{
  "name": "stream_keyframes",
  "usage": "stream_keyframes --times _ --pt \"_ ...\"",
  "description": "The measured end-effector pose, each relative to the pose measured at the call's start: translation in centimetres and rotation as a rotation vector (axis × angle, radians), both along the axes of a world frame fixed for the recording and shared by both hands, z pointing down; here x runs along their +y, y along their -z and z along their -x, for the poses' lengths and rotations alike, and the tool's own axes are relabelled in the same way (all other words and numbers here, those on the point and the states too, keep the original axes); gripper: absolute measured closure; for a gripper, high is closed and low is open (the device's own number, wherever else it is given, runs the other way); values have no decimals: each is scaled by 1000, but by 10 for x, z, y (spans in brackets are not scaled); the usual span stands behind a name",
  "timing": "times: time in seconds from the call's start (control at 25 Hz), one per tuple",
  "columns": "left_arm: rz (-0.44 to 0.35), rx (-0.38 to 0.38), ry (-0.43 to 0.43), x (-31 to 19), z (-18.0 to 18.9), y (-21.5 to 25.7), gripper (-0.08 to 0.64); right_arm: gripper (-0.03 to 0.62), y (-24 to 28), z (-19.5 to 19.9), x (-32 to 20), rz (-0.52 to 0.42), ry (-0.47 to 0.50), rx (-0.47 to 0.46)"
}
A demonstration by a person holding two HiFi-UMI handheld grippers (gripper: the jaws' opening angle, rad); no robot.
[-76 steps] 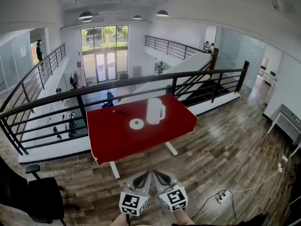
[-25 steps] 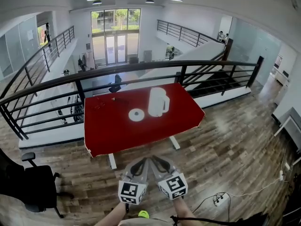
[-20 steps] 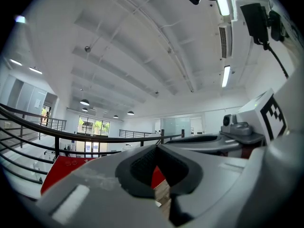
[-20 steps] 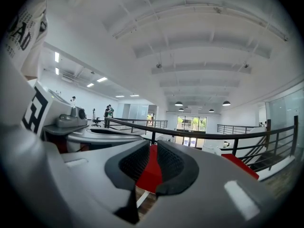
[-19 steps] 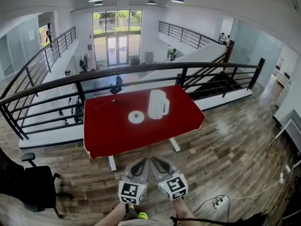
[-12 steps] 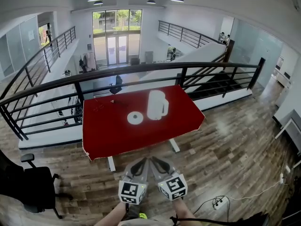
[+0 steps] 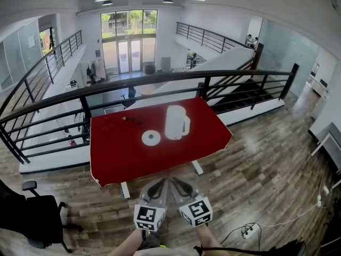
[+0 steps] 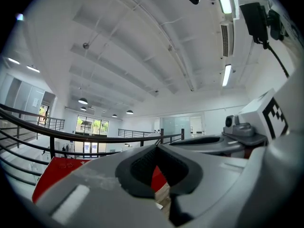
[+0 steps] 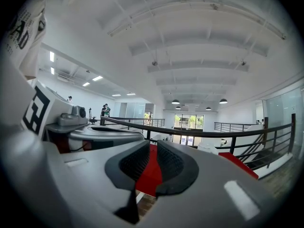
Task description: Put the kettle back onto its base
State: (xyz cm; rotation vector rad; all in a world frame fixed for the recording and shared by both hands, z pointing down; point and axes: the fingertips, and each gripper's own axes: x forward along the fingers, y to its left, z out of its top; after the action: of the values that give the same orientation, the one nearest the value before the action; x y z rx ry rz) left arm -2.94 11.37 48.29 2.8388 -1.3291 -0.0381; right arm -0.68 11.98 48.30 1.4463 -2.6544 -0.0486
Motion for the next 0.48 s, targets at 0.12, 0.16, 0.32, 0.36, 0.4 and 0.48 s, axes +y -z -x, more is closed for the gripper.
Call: stream_keyframes --times 0.12,0.16,0.32,0.36,0.4,0.48 --pt "12 17 -11 -19 -1 -3 552 551 -5 0 -18 10 -11 7" --pt "11 18 -17 -26 -2 -2 552 551 -4 1 -25 12 -14 8" --pt "11 22 -39 -57 -6 3 552 551 -1 -2 -58 15 -38 8" --pt "12 19 -43 -65 -7 4 552 552 1 -3 -67 14 -45 7" --pt "13 15 -47 -74 -7 4 552 552 4 -4 -76 11 -52 6" --pt "19 20 -51 -92 -6 8 552 552 8 -3 -94 10 -61 3"
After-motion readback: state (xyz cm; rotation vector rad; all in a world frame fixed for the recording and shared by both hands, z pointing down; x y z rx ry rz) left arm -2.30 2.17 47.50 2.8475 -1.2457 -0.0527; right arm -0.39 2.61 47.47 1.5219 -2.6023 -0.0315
